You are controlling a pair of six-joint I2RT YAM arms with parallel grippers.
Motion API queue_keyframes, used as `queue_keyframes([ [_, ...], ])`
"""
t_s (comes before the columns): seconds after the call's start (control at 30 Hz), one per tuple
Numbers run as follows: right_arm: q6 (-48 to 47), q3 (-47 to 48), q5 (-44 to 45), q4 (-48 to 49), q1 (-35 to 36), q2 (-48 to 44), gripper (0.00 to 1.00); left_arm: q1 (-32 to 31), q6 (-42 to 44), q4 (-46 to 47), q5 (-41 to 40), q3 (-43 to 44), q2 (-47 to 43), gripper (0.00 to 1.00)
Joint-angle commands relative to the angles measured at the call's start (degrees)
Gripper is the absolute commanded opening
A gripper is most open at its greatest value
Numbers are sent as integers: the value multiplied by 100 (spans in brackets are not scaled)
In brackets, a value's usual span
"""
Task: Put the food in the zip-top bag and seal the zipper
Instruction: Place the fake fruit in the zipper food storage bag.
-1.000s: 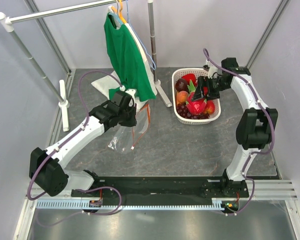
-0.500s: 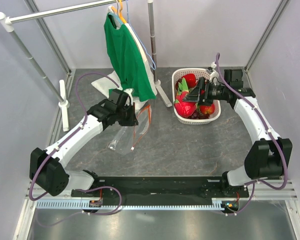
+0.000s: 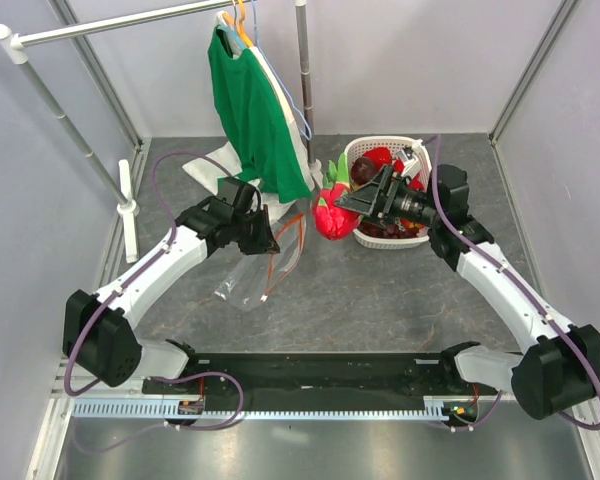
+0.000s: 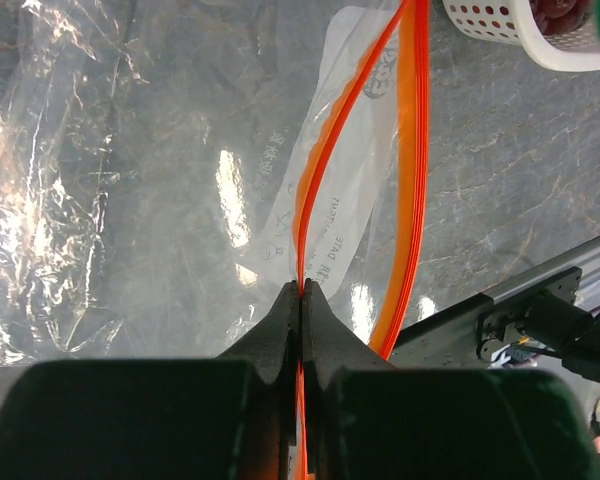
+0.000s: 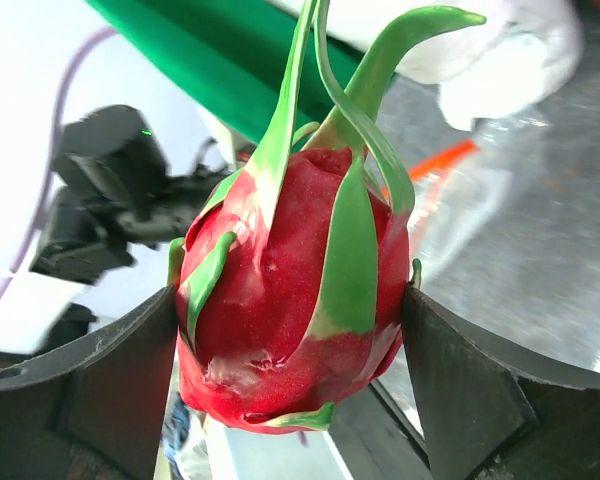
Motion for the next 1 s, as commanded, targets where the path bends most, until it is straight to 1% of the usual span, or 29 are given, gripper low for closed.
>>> queue_keyframes([
  [0.0, 1013, -192, 587, 1290, 546, 22, 59, 7, -449, -61, 237, 72, 217, 2],
  [0.2, 1453, -587, 939, 1738, 1128, 110, 59, 51, -607, 44, 562, 318, 209, 2],
  [0.4, 1488, -815, 1246, 1739, 1506, 197, 59, 139, -889, 202, 887, 187, 33, 2],
  [0.53, 1681, -860, 1501, 2011, 1691, 522, 55, 183, -977, 273, 985, 125, 7, 2],
  [0.67, 1945, -711, 1607, 2258, 1858, 830, 55, 183, -986, 291, 967, 134, 16, 2],
  [0.73, 1919, -614, 1721, 2153, 1919, 926, 54, 192, -986, 291, 976, 160, 16, 2],
  [0.8, 1692, -544, 1730, 1697, 1946, 988, 54, 253, -986, 299, 1002, 186, -10, 2],
  [0.87, 1376, -482, 1747, 1100, 1937, 1006, 53, 315, -986, 291, 1020, 178, -81, 2],
  [0.93, 866, -315, 1940, 669, 1928, 936, 52, 420, -977, 291, 1046, 151, -186, 2],
  [0.97, 690, -236, 2037, 188, 1928, 919, 52, 438, -977, 291, 1081, 134, -221, 2],
])
